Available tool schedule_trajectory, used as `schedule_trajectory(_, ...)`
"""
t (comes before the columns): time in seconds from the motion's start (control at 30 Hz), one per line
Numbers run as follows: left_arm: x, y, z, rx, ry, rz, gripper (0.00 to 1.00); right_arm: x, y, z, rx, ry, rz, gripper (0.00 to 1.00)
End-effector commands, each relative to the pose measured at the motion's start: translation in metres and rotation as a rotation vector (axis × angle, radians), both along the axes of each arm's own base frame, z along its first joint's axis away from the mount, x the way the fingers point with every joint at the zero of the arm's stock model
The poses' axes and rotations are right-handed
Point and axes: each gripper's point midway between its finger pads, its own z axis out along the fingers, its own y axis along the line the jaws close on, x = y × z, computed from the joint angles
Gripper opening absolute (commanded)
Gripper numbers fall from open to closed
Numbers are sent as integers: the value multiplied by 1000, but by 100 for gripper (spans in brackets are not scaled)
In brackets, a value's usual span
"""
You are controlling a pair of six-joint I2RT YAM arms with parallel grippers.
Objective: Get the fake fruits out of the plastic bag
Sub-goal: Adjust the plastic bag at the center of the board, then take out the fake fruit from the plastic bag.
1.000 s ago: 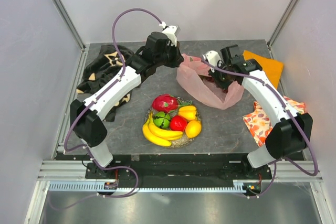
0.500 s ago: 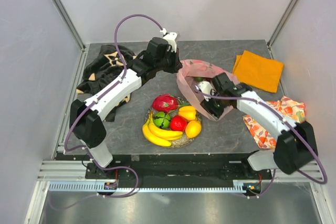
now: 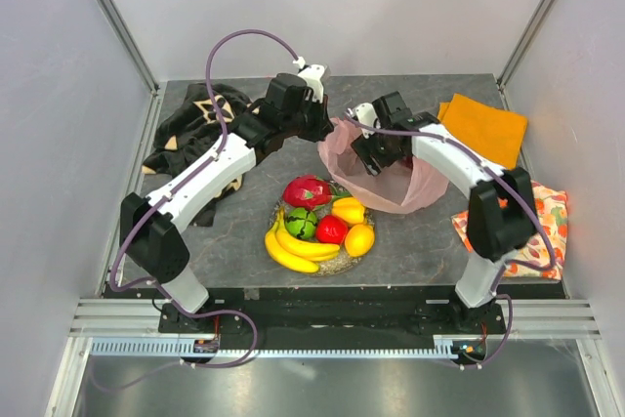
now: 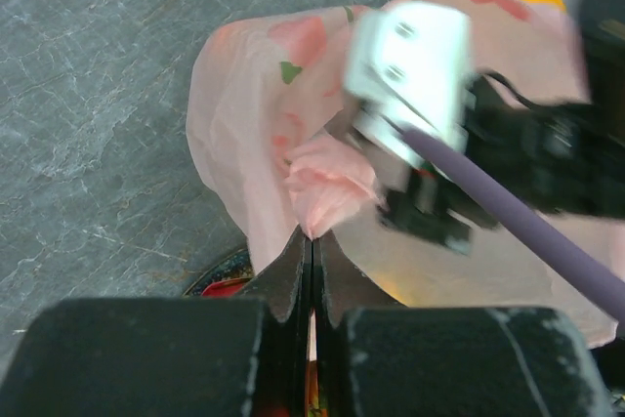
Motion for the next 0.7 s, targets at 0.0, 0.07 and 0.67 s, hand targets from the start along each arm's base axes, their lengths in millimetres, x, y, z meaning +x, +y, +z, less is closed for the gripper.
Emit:
schedule_trajectory(0.0, -7, 4, 23, -15, -67, -37, 2, 38, -3, -11, 40, 48, -106, 72)
schedule_trajectory(0.07, -6, 5, 21, -13, -64, -36, 2, 56, 3, -17, 49, 66, -112, 70)
schedule_trajectory(0.67, 1, -3, 19, -36, -45, -42, 2, 117, 11, 4, 73, -96, -172, 98)
